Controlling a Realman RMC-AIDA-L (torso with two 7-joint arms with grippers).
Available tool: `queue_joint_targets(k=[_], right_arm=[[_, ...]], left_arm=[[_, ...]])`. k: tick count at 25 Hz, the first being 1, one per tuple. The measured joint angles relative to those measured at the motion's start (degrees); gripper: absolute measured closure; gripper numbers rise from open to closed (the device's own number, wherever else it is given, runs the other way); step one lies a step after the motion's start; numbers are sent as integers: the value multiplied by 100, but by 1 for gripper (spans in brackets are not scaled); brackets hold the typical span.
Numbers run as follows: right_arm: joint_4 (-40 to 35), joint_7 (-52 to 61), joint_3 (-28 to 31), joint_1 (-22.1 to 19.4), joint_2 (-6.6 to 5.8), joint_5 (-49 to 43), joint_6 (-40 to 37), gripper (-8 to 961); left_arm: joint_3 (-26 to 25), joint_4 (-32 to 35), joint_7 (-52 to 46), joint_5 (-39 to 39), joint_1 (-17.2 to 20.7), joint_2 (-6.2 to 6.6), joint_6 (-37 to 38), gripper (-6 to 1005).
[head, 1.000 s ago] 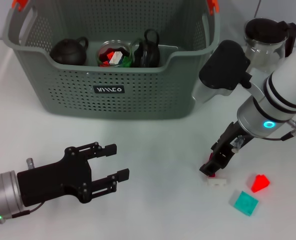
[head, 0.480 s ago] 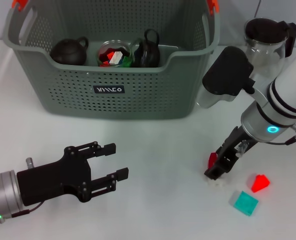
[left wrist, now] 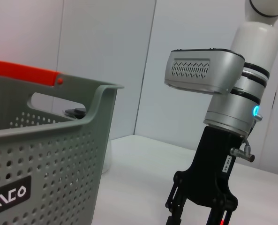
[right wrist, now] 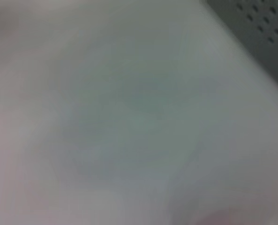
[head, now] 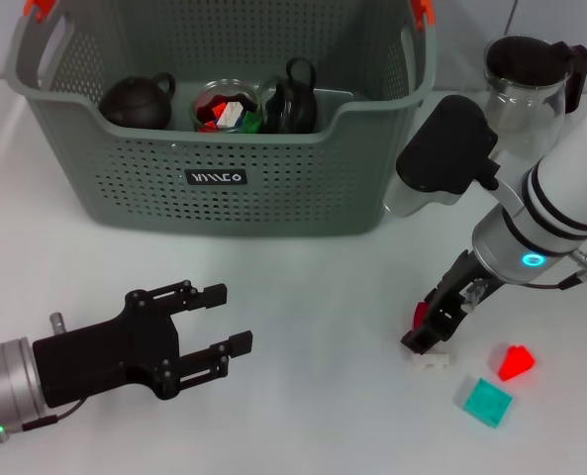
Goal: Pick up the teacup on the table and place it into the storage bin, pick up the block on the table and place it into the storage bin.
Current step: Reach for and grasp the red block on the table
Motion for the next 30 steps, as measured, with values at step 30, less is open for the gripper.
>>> queue_joint_targets(k=[30], right_arm=[[88,497,60,20,-10,-6,15,306]], left_arm=[[0,-52,0,0,-38,0,-12,353]])
